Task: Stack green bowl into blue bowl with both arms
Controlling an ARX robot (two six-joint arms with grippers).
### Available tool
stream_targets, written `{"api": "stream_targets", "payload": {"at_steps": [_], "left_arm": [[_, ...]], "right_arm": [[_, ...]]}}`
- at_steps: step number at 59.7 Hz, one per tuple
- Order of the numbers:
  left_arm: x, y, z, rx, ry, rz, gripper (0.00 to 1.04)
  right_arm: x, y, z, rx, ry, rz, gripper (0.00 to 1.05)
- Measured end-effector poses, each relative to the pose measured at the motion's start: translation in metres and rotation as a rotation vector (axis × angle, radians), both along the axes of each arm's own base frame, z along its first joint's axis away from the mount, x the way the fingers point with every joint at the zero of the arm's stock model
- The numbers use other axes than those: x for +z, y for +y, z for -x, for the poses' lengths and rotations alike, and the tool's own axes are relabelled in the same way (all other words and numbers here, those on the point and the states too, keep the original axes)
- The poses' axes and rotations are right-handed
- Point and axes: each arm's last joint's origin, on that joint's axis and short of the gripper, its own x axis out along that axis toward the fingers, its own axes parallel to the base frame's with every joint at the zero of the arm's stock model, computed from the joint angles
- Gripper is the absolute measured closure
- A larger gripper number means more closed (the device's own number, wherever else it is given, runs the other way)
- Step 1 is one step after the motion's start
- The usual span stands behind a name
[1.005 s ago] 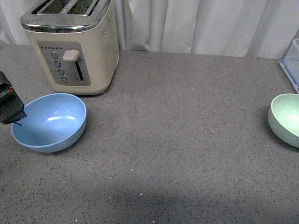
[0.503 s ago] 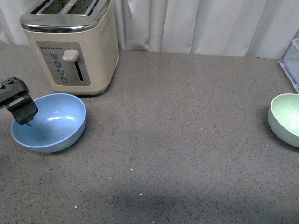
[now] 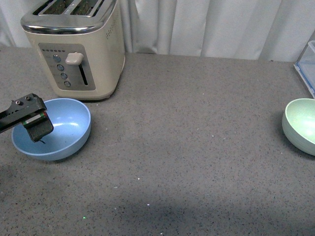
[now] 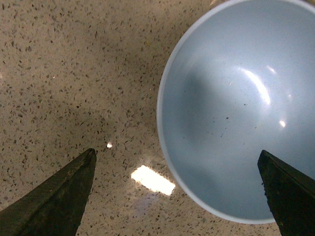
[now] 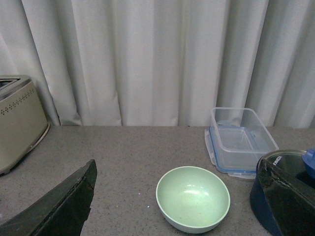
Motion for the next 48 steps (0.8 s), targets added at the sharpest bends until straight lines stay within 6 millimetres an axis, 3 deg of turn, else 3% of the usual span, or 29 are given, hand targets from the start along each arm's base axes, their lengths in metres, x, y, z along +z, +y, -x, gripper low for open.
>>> {"api": "stream_targets", "payload": {"at_steps": [28, 48], "left_arm": [[-0.014, 0.002, 0.0, 0.0, 0.047, -0.027, 0.06], [-0.016, 0.005, -0.017, 0.011, 0.041, -0.036, 0.06]], "right_arm": [[0.0, 0.0, 0.0, 0.0, 0.0, 0.0, 0.09], [0.0, 0.0, 0.0, 0.0, 0.0, 0.0, 0.09]]}}
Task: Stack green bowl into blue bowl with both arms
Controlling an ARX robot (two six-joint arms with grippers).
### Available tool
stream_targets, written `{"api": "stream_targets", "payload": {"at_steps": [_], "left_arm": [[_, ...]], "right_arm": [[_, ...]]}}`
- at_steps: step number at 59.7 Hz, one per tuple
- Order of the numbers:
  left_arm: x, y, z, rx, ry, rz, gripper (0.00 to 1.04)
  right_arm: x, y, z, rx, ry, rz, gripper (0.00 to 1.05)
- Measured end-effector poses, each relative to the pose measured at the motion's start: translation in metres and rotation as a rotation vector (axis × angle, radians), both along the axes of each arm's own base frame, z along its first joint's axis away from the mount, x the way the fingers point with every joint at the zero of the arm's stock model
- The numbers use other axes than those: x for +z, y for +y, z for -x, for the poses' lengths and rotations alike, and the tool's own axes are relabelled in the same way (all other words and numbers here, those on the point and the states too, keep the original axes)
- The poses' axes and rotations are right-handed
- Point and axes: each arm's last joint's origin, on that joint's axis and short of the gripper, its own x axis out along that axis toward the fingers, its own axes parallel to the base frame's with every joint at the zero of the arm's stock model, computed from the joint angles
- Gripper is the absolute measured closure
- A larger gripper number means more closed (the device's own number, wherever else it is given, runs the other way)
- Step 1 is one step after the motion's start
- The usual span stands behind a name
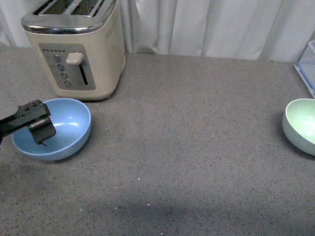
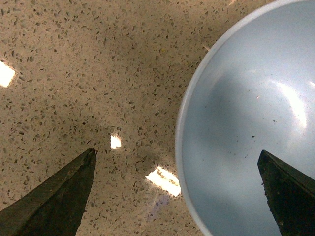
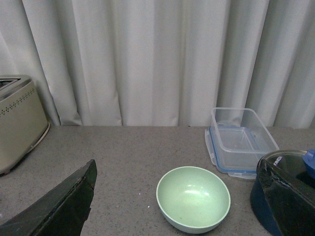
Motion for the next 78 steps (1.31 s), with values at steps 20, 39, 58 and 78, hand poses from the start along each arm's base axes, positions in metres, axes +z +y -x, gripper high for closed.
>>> {"api": "stream_targets", "payload": {"at_steps": [20, 39, 58, 78], "left_arm": [[-0.005, -0.001, -0.008, 0.007, 0.006, -0.013, 0.06], [-0.009, 0.002, -0.005, 0.002, 0.001, -0.003, 0.64], [0.005, 0.004, 0.003, -0.036, -0.049, 0.062, 1.01], [0.03, -0.009, 0.024, -0.088, -0.145, 0.205, 1.01]], "right_arm": [[0.0, 0.0, 0.0, 0.0, 0.0, 0.0, 0.09], [0.0, 0.0, 0.0, 0.0, 0.0, 0.0, 0.09], [0.0, 0.0, 0.0, 0.0, 0.0, 0.0, 0.09], [0.0, 0.0, 0.0, 0.0, 0.0, 0.0, 0.09]]}}
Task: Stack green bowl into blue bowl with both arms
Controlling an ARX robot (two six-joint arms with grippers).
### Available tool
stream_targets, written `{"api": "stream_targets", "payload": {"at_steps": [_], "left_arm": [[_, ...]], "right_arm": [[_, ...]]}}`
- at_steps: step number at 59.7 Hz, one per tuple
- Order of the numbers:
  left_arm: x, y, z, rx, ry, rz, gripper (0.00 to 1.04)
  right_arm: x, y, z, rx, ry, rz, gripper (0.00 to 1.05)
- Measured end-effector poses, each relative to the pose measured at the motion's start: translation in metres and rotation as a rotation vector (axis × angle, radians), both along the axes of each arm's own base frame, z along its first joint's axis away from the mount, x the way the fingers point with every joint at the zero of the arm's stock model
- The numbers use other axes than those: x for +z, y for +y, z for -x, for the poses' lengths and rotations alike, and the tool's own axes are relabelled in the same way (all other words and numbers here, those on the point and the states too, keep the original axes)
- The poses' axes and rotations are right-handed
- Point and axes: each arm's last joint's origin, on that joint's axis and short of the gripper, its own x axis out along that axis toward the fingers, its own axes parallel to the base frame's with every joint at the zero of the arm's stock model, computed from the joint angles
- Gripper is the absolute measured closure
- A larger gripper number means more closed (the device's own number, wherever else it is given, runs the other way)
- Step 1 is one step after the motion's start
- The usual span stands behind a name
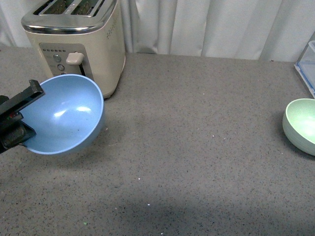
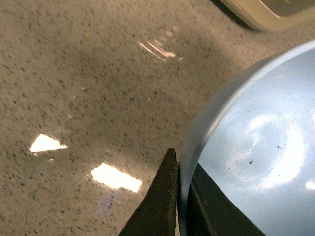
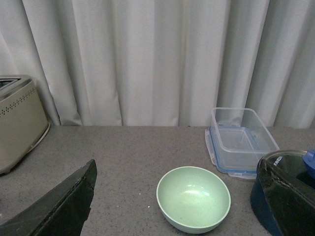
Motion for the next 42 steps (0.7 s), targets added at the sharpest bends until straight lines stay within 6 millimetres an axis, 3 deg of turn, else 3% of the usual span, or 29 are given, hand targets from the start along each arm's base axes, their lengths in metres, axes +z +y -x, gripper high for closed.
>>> {"api": "stream_targets", "payload": {"at_steps": [22, 42], "left_arm": [[-0.015, -0.052, 0.054, -0.123, 0.036, 0.093, 1.01], [-0.02, -0.09, 0.072, -0.161, 0.039, 0.195, 1.01]], "right_arm": [[0.0, 0.0, 0.0, 0.0, 0.0, 0.0, 0.09], [0.0, 0.0, 0.0, 0.0, 0.0, 0.0, 0.09]]}}
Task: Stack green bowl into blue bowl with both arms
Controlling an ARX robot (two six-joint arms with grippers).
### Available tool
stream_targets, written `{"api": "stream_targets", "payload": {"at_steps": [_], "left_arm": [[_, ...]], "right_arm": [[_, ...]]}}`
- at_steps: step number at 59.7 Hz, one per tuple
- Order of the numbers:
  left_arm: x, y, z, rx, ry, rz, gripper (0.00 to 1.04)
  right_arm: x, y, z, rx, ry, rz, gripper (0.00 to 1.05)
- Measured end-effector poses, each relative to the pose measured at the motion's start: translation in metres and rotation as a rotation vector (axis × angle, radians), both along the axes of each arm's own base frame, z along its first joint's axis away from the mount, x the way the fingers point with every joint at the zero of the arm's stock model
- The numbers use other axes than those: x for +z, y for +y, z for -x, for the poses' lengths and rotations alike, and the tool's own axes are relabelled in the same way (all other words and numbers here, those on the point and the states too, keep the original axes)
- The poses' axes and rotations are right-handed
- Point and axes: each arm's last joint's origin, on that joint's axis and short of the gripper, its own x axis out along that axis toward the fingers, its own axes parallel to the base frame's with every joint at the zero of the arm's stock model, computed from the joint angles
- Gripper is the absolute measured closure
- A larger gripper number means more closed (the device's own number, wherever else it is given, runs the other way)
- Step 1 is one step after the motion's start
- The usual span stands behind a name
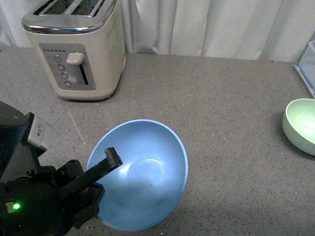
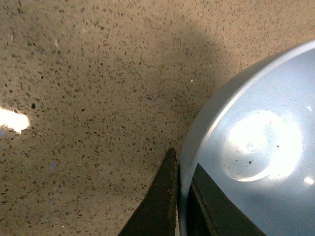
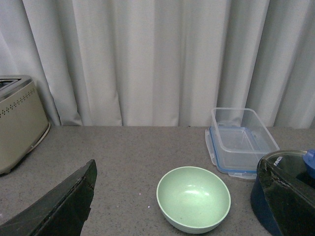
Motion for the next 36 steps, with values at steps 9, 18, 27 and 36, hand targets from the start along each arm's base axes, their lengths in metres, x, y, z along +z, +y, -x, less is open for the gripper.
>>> {"api": "stream_targets", "payload": {"at_steps": [9, 18, 27, 36], "left_arm": [[-0.005, -0.014, -0.002, -0.001, 0.018, 0.037, 1.01], [-0.013, -0.029, -0.004, -0.016, 0.047, 0.081, 1.01], [-0.026, -0.036, -0.003, -0.011, 0.091, 0.076, 1.01], [-0.03, -0.043, -0.004, -0.001, 0.108, 0.092, 1.01]], "right_arm": [[0.0, 0.0, 0.0, 0.0, 0.0, 0.0, 0.09], [0.0, 0.0, 0.0, 0.0, 0.0, 0.0, 0.09], [0.0, 0.0, 0.0, 0.0, 0.0, 0.0, 0.09], [0.0, 0.0, 0.0, 0.0, 0.0, 0.0, 0.09]]}}
